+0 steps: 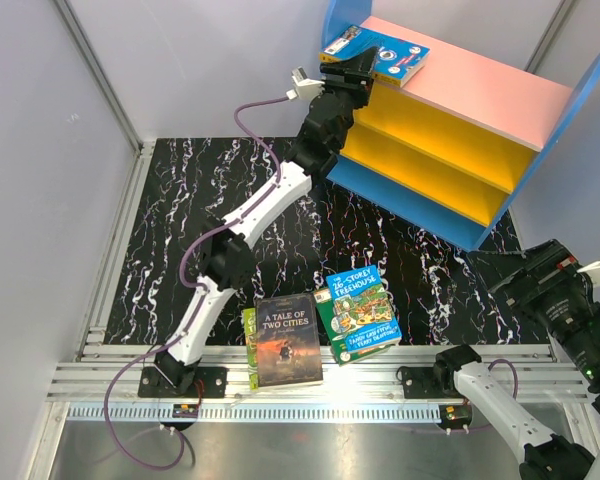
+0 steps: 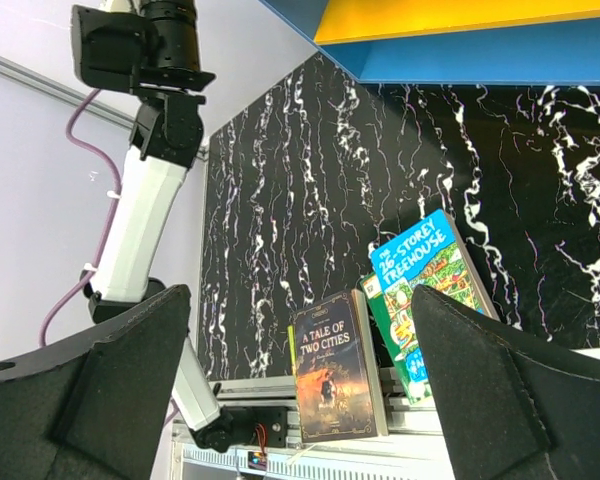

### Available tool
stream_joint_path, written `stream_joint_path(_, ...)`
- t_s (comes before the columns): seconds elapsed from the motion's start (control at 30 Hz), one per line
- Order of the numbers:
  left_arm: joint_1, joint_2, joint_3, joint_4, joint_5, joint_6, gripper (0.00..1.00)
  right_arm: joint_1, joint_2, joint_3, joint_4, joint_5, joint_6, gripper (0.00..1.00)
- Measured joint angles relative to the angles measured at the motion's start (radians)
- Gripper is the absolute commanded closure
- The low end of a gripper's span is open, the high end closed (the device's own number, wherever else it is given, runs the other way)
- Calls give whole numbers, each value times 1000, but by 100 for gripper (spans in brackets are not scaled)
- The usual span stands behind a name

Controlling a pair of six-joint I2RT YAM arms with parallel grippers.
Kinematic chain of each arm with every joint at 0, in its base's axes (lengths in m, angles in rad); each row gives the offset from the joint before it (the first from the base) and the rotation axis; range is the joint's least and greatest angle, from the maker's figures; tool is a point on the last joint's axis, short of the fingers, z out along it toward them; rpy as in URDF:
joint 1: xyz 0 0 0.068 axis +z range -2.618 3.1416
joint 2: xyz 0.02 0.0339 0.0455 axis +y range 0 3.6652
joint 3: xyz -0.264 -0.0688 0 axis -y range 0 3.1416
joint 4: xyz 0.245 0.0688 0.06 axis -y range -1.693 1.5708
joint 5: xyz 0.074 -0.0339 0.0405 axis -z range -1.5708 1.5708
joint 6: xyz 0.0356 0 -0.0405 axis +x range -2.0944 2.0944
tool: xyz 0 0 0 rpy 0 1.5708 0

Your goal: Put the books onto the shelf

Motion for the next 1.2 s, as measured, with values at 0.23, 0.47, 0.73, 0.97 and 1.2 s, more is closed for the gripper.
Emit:
stream_joint_path(0.23, 13, 0, 2, 10, 37, -35, 28, 0, 0, -46, -1, -3, 11, 0)
stream_joint_path(0.47, 47, -53, -107, 65, 161, -55, 16, 0, 0, -66, 0, -10, 15, 0)
stream_joint_path(0.73, 77, -202, -315, -28, 242, -14, 8, 0, -14, -66, 0, -8, 15, 0)
stream_joint_path(0.97, 90, -203, -324, -143, 300, 8, 7, 0, -29, -66, 0, -8, 15, 0)
stream_joint_path(1.2, 92, -248, -384, -150, 307, 45, 1, 0, -40, -79, 0, -8, 15, 0)
